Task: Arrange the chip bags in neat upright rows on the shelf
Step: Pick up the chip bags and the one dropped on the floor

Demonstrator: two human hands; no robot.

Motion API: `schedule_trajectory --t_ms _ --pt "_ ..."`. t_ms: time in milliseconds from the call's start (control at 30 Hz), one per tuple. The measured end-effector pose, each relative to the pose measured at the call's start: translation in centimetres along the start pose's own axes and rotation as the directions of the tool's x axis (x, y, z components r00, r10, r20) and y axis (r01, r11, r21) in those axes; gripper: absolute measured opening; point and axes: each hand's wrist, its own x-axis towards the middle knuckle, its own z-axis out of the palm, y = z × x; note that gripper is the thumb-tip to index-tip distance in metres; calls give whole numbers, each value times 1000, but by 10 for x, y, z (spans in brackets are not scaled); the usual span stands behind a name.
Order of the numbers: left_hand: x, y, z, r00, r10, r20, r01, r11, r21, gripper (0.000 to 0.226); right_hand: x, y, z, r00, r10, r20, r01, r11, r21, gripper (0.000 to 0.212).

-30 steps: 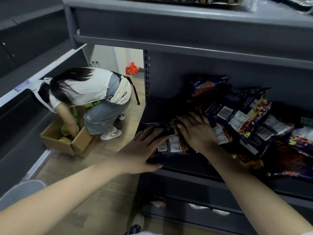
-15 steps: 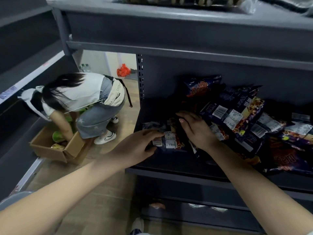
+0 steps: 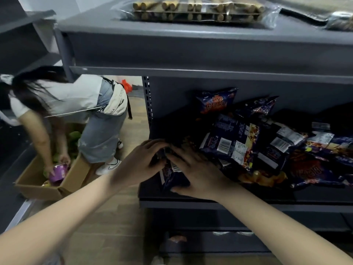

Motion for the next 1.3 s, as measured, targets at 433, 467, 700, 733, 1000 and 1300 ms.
schedule_trajectory --t_ms 433,467,700,733,1000,1300 --pt "-30 -5 -1 1000 0 30 0 1000 -6 48 -1 5 23 993 63 -103 -67 997 -33 67" --pt "-30 -4 -4 1000 4 20 -4 1000 -22 48 -1 5 22 987 60 -149 -60 998 4 64" --pt "-27 -14 -20 999 -35 -29 32 994 -103 48 10 16 8 913 202 -355 -43 912 408 46" --pt "-26 -16 -21 998 -54 -22 50 990 -132 50 12 18 6 894 250 -371 -40 870 491 44" --pt "-10 -24 -15 964 -264 -36 223 873 -434 54 20 32 -20 773 633 -43 58 -3 998 19" --pt "-12 -3 -11 912 -284 297 386 341 -857 54 20 21 -20 840 452 302 -42 -500 865 51"
